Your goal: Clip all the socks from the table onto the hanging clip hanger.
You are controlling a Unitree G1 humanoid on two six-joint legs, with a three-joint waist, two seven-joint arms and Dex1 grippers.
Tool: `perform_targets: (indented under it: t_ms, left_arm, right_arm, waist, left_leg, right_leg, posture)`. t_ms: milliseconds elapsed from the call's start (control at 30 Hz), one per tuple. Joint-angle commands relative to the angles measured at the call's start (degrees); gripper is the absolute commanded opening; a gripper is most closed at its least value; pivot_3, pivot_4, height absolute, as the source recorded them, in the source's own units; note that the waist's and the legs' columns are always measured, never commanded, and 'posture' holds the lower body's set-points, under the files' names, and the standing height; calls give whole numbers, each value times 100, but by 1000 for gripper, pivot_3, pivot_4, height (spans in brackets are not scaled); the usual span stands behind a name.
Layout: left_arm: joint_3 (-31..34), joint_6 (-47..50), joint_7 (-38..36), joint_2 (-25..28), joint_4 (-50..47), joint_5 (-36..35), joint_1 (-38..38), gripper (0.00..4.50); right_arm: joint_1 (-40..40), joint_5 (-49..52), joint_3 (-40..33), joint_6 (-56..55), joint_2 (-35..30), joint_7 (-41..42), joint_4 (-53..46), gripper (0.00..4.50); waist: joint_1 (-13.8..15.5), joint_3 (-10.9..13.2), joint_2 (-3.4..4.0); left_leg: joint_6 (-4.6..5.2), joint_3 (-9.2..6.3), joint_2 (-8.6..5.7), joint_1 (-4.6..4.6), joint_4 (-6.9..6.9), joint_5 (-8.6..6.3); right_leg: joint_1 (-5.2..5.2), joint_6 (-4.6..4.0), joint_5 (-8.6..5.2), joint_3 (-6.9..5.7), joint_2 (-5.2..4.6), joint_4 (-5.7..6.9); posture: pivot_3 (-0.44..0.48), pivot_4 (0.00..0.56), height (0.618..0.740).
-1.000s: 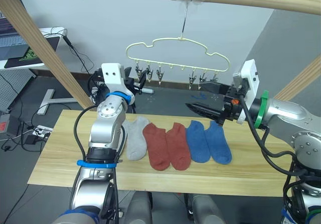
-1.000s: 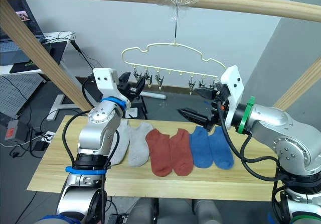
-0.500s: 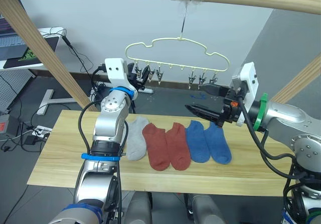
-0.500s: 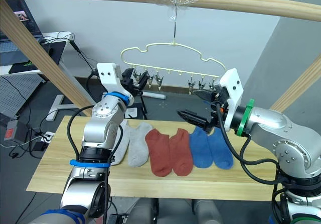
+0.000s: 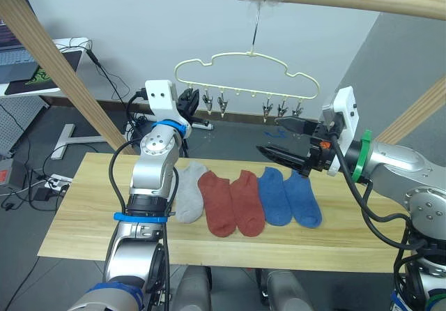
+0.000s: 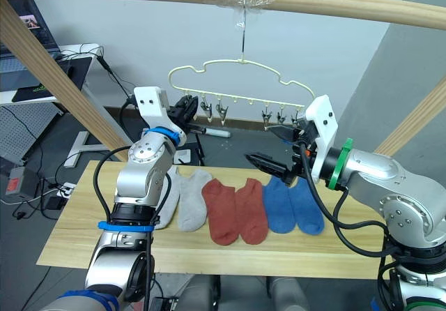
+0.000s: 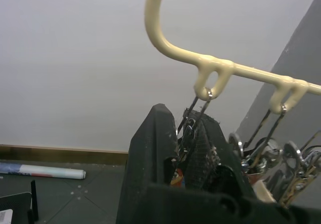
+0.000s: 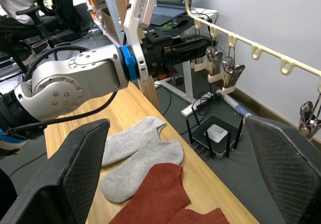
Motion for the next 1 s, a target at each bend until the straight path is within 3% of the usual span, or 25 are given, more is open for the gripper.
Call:
perform_targets:
  t_ms: [33, 200, 500, 700, 1000]
  left_arm:
    - [143, 184, -169, 47, -397, -265, -152, 233]
    - [382, 980, -280, 104, -755, -776, -244, 233]
    - [851, 2146, -227, 86, -1331, -1749, -486, 233]
    - [1029, 2629, -179, 220, -1433, -2042, -615, 233]
    - [1005, 2854, -121, 344, -1558, -2128, -638, 233]
  right_arm:
    - [3, 131, -45, 197, -136, -99, -183, 4500]
    - [-192, 104, 241, 1210, -589, -443, -137, 4500]
    - [-176, -1563, 1390, 1689, -710, -1125, 848, 4500]
    - [-272, -2717, 1823, 1722, -147, -1812, 1842, 4500]
    - [-454, -3788, 1642, 1359, 1184, -2355, 3314, 4500]
  waist:
    - [-1, 0, 0]
    - [-4, 19, 2]
    - [-10, 80, 1]
    - [1, 190, 6]
    - [5, 319, 22]
  left_leg:
    - [0, 0, 0, 0, 0, 0]
    - [0, -2, 1, -6, 1, 0]
    - [-1, -5, 0, -25, 3, 1]
    - [-3, -10, 1, -60, 5, 2]
    - [-4, -13, 3, -71, 1, 2]
  right_leg:
    - [0, 0, 0, 0, 0, 0]
    - [-5, 0, 0, -1, 0, 2]
    - [-24, 1, -1, -3, 0, 2]
    - [-62, -2, 3, -10, 0, 10]
    - [-76, -23, 15, -17, -2, 15]
  posture:
    - [-41, 251, 740]
    - [-44, 267, 740]
    - [-32, 297, 740]
    - [-22, 330, 740]
    - [1, 331, 740]
